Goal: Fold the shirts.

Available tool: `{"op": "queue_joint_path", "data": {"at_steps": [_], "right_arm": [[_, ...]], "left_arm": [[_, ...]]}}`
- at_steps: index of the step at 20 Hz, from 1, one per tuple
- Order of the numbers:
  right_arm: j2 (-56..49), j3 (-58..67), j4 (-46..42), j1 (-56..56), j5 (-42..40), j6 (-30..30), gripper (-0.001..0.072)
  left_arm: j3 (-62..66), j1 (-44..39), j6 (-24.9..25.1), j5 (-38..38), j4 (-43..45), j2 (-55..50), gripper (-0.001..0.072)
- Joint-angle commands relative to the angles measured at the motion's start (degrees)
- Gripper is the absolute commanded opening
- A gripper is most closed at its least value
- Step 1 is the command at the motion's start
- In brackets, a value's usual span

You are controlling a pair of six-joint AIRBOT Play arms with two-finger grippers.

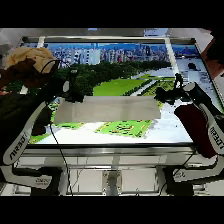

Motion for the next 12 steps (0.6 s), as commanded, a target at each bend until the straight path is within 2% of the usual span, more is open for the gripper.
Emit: {"op": "queue_joint_path", "data": {"at_steps": [1, 2, 3, 5, 6, 10, 11, 12], "right_arm": [[-0.63, 0.07, -0.13, 0.13, -1.51, 0.11, 0.0029], [-0.61, 0.09, -0.11, 0.13, -1.49, 0.09, 0.0052], [-0.5, 0.11, -0.09, -0.04, -1.42, -0.52, 0.0129], [0.11, 1.11, -0.37, -0.85, 0.2, -1.38, 0.0352], [0.81, 2.05, -0.5, -1.68, 1.84, -1.36, 0.0389], [5.03, 6.05, -4.98, -7.69, 10.62, -1.42, 0.0395], [6.21, 6.16, -6.19, -9.35, 12.11, -1.36, 0.046], [6.88, 6.16, -6.78, -11.13, 13.84, -1.38, 0.057]], "left_arm": [[0.11, 0.02, -0.24, 1.81, -0.09, -0.5, 0.0119], [0.13, 0.04, -0.26, 1.55, -0.07, -0.48, 0.0477], [0.26, 0.07, -0.26, 0.96, 0.0, -0.48, 0.0714], [1.31, 0.22, -0.24, -2.19, 0.26, -0.48, 0.0698], [2.16, 0.22, -0.26, -4.13, 0.68, -0.39, 0.0699], [6.67, 0.17, -1.09, -4.63, -0.9, 0.94, 0.0698], [7.89, 0.17, -1.92, -2.1, -2.51, 1.27, 0.0698], [8.79, 0.17, -2.14, 1.88, -5.29, 1.46, 0.0698]]}}
